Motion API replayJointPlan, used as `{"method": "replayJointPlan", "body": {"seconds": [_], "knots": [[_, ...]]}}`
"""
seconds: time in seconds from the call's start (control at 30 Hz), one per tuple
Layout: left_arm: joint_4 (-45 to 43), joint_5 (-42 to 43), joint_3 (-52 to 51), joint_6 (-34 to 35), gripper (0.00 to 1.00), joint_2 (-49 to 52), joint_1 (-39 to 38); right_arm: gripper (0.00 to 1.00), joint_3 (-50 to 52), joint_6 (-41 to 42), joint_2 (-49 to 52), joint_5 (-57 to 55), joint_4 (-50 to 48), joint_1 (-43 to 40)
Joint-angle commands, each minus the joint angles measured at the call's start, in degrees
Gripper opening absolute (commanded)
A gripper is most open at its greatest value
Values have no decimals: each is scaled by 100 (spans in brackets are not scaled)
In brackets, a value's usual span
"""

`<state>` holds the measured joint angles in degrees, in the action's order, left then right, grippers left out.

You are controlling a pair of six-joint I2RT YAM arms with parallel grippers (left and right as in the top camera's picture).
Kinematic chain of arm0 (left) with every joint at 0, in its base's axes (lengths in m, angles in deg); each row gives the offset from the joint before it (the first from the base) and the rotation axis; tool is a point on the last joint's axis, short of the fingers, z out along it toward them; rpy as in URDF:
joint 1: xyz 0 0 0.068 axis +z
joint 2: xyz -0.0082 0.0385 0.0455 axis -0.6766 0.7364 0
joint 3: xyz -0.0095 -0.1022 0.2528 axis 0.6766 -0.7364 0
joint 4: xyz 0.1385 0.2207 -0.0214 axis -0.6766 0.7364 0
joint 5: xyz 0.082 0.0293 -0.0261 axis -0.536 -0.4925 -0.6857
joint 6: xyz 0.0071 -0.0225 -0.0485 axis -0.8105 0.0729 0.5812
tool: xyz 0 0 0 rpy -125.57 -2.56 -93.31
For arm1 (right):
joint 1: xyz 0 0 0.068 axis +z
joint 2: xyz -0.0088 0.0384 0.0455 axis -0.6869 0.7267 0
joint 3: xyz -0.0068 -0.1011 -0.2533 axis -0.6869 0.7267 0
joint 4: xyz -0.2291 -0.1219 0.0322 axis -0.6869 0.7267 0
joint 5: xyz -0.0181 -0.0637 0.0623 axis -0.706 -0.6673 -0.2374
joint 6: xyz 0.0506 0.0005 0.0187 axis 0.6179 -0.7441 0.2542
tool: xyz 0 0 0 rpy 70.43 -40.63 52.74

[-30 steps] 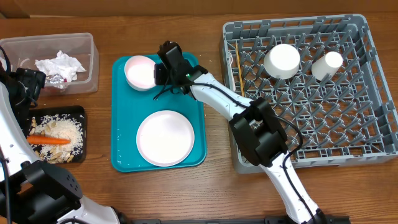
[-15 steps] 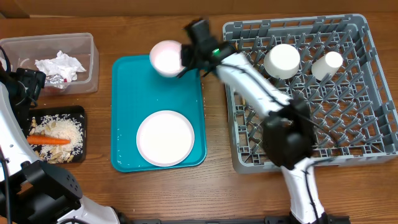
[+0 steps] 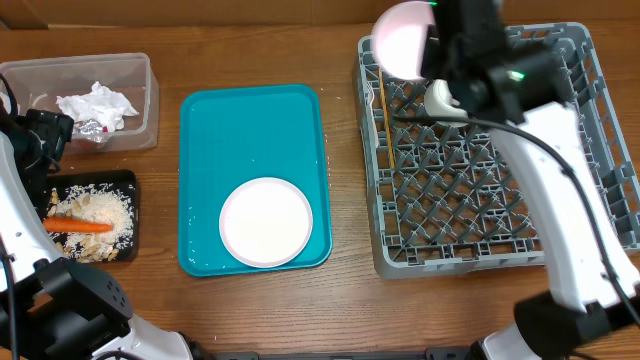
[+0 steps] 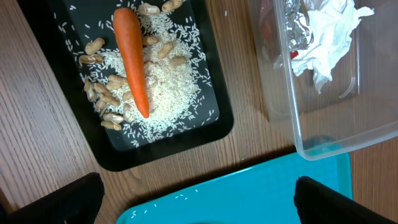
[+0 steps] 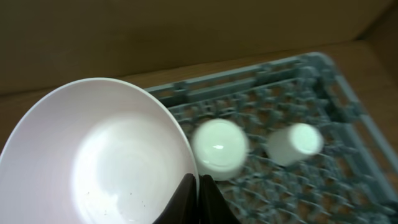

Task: Sort waste into correct bins and load items into the dishwasher rack
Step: 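Lift the pink bowl and carry it to the rack's right side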

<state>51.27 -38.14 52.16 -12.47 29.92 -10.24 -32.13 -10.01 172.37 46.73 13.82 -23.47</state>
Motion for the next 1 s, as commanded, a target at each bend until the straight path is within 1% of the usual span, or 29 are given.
{"method": "replayJointPlan", "body": {"seconds": [0.0, 0.1, 0.2, 0.3, 0.37, 0.4, 0.53, 0.67, 0.93, 0.97], "knots": [[9, -76, 0, 79, 100, -4, -11, 4, -101, 201, -304, -898, 328, -223], [9, -79, 0, 79, 100, -4, -11, 4, -101, 549, -490, -1062, 905, -481], [9, -79, 0, 79, 100, -4, -11, 4, -101, 1058, -555, -1567, 1582, -702], [9, -79, 0, 79, 100, -4, -11, 4, -66, 1961, -557, -2398, 2332, -874], [9, -79, 0, 79, 100, -4, -11, 4, 7, 2680, -557, -2848, 2723, -966], [9, -76, 0, 79, 100, -4, -11, 4, 76, 2887, -557, -3023, 2806, -1005], [9, -76, 0, 79, 100, -4, -11, 4, 450, 3047, -535, -3392, 2793, -1069], [9, -79, 0, 79, 100, -4, -11, 4, 1099, 3167, -535, -4048, 2625, -1071], [9, -79, 0, 76, 100, -4, -11, 4, 2953, 3163, -535, -5165, 1563, -1172], [9, -79, 0, 79, 100, -4, -11, 4, 3289, 3161, -533, -5449, 1342, -1169]]}}
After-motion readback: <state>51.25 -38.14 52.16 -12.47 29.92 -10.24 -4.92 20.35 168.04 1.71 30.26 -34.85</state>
